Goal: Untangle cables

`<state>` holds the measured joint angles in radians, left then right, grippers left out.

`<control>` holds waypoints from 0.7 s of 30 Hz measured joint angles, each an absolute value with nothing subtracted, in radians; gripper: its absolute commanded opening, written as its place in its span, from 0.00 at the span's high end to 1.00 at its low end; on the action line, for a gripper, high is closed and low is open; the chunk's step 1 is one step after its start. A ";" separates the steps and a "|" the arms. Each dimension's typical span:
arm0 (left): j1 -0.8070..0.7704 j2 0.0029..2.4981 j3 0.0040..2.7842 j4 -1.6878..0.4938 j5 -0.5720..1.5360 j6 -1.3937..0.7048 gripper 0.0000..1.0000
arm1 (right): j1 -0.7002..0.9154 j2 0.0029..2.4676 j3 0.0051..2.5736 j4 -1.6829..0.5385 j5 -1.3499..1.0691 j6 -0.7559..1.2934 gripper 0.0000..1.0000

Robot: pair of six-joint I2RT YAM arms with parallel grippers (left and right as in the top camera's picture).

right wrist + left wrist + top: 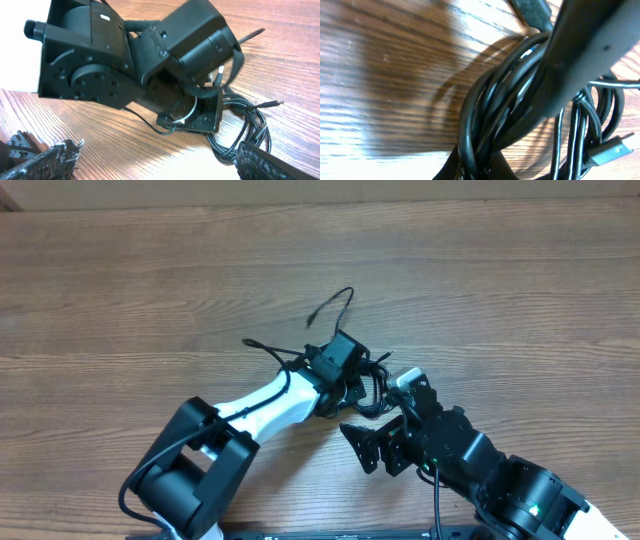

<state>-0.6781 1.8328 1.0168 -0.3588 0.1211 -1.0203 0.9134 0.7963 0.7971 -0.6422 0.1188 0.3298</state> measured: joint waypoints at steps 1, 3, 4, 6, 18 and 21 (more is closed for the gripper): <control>-0.664 1.826 1.017 -0.373 0.128 -0.992 0.96 | 0.913 0.796 0.797 -0.643 0.111 0.347 0.00; -0.624 1.796 1.017 -0.413 0.131 -0.934 0.95 | 0.913 0.796 0.797 -0.644 0.071 0.384 0.00; -0.597 1.770 1.017 -0.432 0.131 -0.904 0.96 | 0.913 0.796 0.797 -0.643 0.039 0.397 0.00; -0.545 1.699 1.017 -0.471 0.128 -0.844 0.96 | 0.913 0.796 0.797 -0.643 -0.015 0.414 0.00; -0.456 1.237 1.022 -0.712 0.120 -0.522 0.96 | 0.913 0.955 0.799 -0.491 -0.065 0.587 0.18; -0.465 1.205 1.022 -0.751 0.120 -0.475 0.96 | 0.913 1.046 0.825 -0.513 -0.023 0.620 0.18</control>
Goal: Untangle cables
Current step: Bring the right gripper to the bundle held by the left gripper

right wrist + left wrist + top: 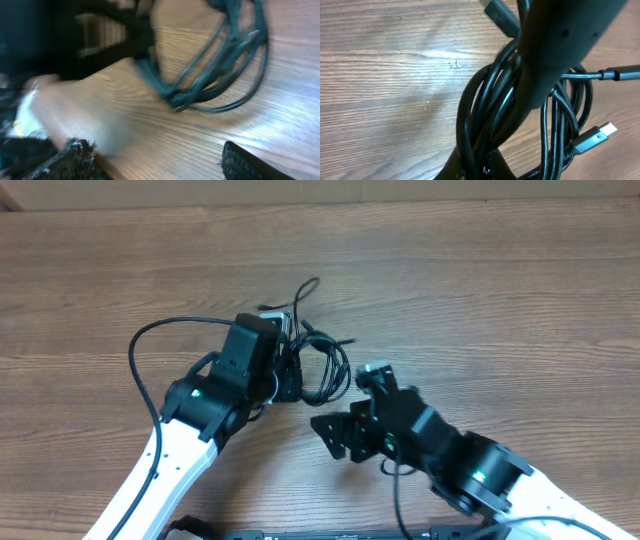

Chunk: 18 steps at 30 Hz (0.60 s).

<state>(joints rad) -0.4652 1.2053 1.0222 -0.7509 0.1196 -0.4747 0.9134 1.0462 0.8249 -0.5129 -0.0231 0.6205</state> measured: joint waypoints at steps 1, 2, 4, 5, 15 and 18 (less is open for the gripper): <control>-0.465 1.197 1.022 -0.762 0.120 -0.464 0.96 | 0.913 1.070 0.841 -0.530 0.003 0.631 0.19; -0.465 1.191 1.022 -0.772 0.120 -0.455 0.96 | 0.914 1.088 0.858 -0.548 0.034 0.639 0.21; -0.465 1.185 1.022 -0.787 0.120 -0.443 0.96 | 0.913 1.108 0.894 -0.575 0.109 0.656 0.27; -0.465 1.185 1.022 -0.795 0.120 -0.437 0.96 | 0.913 1.114 0.913 -0.577 0.157 0.659 0.30; -0.465 1.185 1.022 -0.801 0.233 -0.422 0.96 | 0.913 1.197 0.947 -0.560 0.326 0.703 0.46; -0.465 1.173 1.022 -0.801 0.267 -0.418 0.96 | 0.913 1.231 0.947 -0.561 0.333 0.706 0.54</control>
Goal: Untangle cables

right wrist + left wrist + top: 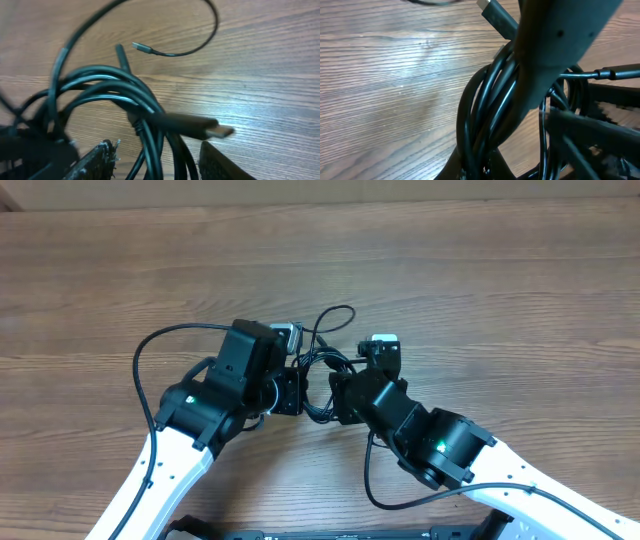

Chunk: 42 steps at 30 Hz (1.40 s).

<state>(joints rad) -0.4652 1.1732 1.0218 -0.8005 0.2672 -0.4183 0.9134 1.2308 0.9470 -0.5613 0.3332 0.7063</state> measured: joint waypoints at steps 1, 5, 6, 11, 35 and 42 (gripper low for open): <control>-0.465 1.171 1.022 -0.801 0.270 -0.419 0.96 | 0.913 1.236 0.947 -0.561 0.334 0.707 0.60; -0.465 1.124 1.022 -0.800 0.278 -0.418 0.96 | 0.913 1.259 0.947 -0.548 0.312 0.709 0.96; -0.465 1.112 1.022 -0.801 0.276 -0.418 0.96 | 0.913 1.260 0.947 -0.538 0.301 0.714 0.96; -0.465 1.088 1.022 -0.810 0.242 -0.419 0.96 | 0.902 1.236 0.947 -0.508 0.181 0.666 0.96; -0.504 1.167 1.043 -0.739 0.356 -0.651 0.96 | 0.877 0.938 0.941 -0.532 -0.201 0.300 0.96; -0.491 1.181 1.054 -0.776 0.365 -0.630 0.96 | 0.879 0.928 0.939 -0.529 -0.064 0.449 0.96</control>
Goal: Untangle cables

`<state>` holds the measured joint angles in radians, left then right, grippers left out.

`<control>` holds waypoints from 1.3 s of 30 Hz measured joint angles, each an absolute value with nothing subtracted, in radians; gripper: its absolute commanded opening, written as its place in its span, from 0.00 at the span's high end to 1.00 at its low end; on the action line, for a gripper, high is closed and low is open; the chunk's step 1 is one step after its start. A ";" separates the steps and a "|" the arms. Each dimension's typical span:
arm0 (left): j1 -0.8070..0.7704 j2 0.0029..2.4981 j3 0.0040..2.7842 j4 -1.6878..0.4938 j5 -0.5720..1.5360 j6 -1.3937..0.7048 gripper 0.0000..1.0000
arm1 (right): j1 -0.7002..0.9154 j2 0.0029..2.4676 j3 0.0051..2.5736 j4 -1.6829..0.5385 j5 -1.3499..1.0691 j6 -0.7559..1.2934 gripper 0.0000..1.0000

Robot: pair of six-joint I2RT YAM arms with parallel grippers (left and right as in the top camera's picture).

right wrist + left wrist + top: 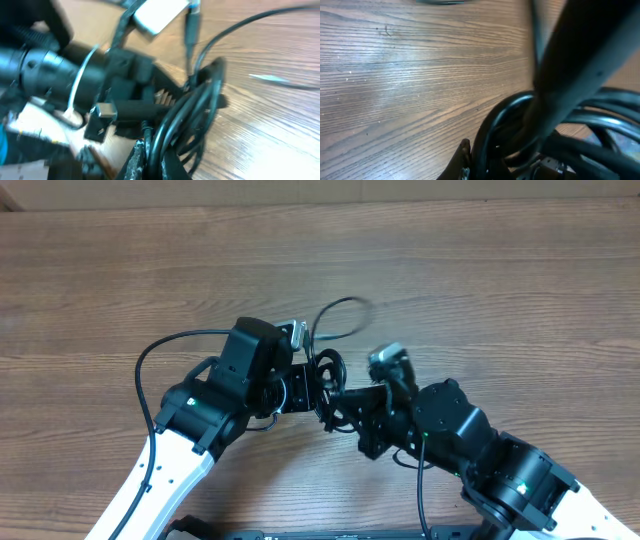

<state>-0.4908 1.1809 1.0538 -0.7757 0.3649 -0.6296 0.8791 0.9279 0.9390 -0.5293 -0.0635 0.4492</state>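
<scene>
A bundle of black cables (325,375) hangs between my two grippers near the table's middle. My left gripper (312,388) is shut on the coils (495,130) from the left. My right gripper (337,402) is shut on the same bundle (192,120) from the right, its fingers close against the left gripper. One loose cable end (345,305) loops up and away toward the far side, blurred. A plug (120,107) lies by the left gripper's body in the right wrist view.
The wooden table (500,290) stretches all around. The left arm (180,450) comes from the near left, the right arm (500,470) from the near right. A black supply cable (150,375) arcs beside the left arm.
My right gripper was open around the bundle; now it is shut on the coils. It sits lower and right of where it was. The loose cable end has swung and is blurred.
My left gripper held the bundle at every moment. At first the right gripper stood open to the near right of it. Then the left arm had carried the bundle leftward. After that the open right gripper was at the coils, and now it is shut on them.
</scene>
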 measured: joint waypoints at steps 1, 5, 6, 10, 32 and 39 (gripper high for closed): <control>-0.491 1.182 1.054 -0.778 0.365 -0.628 0.96 | 0.876 0.925 0.939 -0.540 -0.033 0.477 0.96; -0.491 1.190 1.054 -0.777 0.373 -0.625 0.96 | 0.844 0.912 0.939 -0.642 0.089 0.614 0.93; -0.491 1.192 1.054 -0.776 0.379 -0.625 0.96 | 0.831 0.912 0.939 -0.673 0.114 0.651 0.89; -0.482 1.192 1.047 -0.772 0.366 -0.598 0.96 | 0.763 0.916 0.940 -0.807 0.207 0.751 0.82; -0.436 1.117 1.033 -0.878 0.017 -0.520 0.96 | 0.735 1.019 1.046 -0.767 -0.005 0.571 0.43; -0.446 1.117 1.033 -0.873 0.049 -0.380 0.96 | 0.756 1.094 1.055 -0.644 -0.056 0.313 0.37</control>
<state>-0.4458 1.1168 1.0328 -0.8734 0.0486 -0.3801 0.7555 1.0939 1.0554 -0.6437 -0.0563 0.3130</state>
